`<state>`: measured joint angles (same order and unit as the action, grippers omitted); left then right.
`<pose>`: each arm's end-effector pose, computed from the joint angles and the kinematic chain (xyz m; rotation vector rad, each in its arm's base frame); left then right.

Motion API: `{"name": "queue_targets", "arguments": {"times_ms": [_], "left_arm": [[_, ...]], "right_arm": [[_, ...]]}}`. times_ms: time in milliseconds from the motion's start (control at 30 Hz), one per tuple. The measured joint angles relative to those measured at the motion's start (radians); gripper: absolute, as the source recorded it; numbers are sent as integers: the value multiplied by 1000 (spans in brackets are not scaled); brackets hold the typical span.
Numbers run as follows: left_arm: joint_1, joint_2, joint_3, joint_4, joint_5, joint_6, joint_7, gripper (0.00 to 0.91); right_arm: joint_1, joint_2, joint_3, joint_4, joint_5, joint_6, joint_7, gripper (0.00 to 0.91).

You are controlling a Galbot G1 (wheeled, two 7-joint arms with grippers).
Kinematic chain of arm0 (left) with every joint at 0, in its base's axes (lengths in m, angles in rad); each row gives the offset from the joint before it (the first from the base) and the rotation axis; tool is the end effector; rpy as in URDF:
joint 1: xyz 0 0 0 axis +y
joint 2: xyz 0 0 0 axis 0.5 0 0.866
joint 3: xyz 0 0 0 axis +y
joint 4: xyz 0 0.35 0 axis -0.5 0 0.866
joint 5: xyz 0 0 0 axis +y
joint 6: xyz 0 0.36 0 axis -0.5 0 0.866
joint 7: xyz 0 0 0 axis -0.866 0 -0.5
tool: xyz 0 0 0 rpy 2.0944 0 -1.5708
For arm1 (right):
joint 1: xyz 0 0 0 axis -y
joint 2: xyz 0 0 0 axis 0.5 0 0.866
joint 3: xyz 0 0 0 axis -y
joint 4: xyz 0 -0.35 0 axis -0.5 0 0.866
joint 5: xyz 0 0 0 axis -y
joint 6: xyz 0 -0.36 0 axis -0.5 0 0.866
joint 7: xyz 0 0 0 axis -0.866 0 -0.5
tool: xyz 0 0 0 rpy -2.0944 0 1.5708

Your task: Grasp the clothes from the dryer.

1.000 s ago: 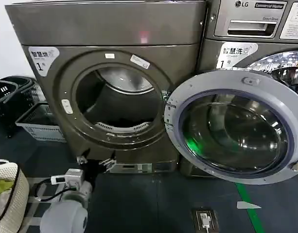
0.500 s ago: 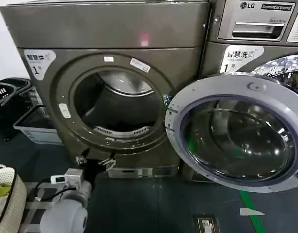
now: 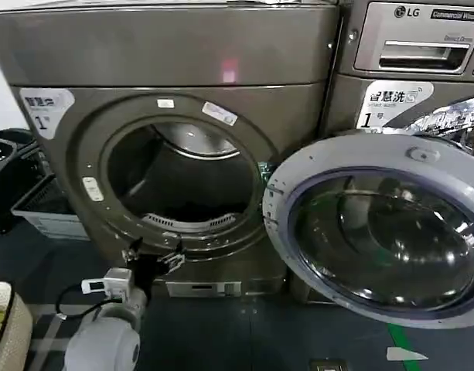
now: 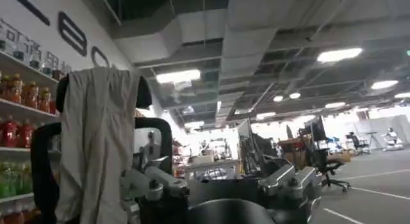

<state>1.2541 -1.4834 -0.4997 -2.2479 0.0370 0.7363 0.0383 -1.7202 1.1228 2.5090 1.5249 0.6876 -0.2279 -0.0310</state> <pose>0.2489 0.0042 -0.1795 -0.0684 -2.8688 -0.1605 -0.2303 -0.4554 -0.0565 2.0093 1.9679 -0.2215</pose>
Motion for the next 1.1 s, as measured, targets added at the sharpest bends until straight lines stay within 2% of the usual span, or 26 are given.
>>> {"name": "queue_targets", "arguments": {"times_ms": [1100], "left_arm": [[3, -1, 6, 7, -3, 0, -5, 907]], "right_arm": [[5, 9, -13, 2, -3, 3, 2, 907]]}}
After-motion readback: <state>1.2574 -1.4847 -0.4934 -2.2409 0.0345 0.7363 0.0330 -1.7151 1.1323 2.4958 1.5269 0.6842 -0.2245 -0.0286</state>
